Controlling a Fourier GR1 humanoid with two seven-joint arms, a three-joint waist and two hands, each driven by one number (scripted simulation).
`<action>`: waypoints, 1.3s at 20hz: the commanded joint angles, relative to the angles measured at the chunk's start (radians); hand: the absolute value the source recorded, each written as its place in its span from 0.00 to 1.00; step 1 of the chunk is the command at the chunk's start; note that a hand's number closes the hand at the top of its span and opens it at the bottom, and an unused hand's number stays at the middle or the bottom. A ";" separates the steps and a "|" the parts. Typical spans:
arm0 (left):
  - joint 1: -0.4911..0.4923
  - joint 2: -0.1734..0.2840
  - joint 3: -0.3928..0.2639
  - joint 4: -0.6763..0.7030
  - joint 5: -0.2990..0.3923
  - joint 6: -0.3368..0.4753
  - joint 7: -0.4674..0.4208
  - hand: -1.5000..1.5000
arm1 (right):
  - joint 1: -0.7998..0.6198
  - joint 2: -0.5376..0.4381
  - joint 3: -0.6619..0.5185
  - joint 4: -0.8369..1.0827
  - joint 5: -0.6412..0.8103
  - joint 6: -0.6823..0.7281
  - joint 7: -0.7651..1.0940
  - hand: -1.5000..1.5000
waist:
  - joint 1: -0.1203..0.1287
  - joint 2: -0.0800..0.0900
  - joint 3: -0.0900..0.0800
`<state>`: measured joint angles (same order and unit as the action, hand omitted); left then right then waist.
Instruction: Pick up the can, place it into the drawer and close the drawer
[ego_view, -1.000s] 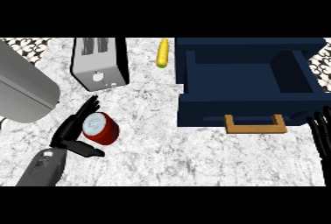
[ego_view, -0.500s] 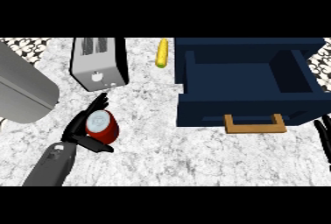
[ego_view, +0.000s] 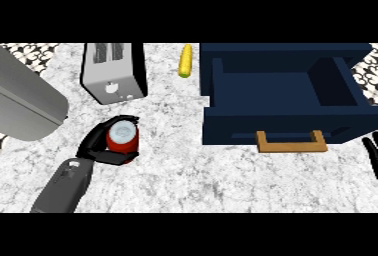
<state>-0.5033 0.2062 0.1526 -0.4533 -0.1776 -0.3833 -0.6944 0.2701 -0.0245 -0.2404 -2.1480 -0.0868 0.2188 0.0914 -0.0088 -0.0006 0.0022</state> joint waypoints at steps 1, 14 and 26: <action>0.021 -0.047 -0.015 -0.047 0.014 -0.012 0.031 1.00 | 0.044 0.023 0.032 -0.037 0.010 -0.016 -0.010 0.00 | 0.002 0.000 -0.002; 0.082 -0.050 0.217 -0.200 0.204 0.260 0.179 1.00 | 0.071 0.024 0.000 -0.034 0.004 -0.014 -0.013 0.00 | 0.018 -0.005 -0.001; 0.262 -0.192 0.006 -0.871 0.209 0.338 0.539 1.00 | 0.133 0.024 0.002 -0.075 -0.013 -0.001 -0.047 0.00 | 0.011 -0.006 -0.001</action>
<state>-0.2890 0.0410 0.2171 -1.1324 0.0339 -0.0652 -0.2748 0.3104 -0.0156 -0.2491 -2.2076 -0.1069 0.1961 0.1064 0.0048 -0.0044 0.0006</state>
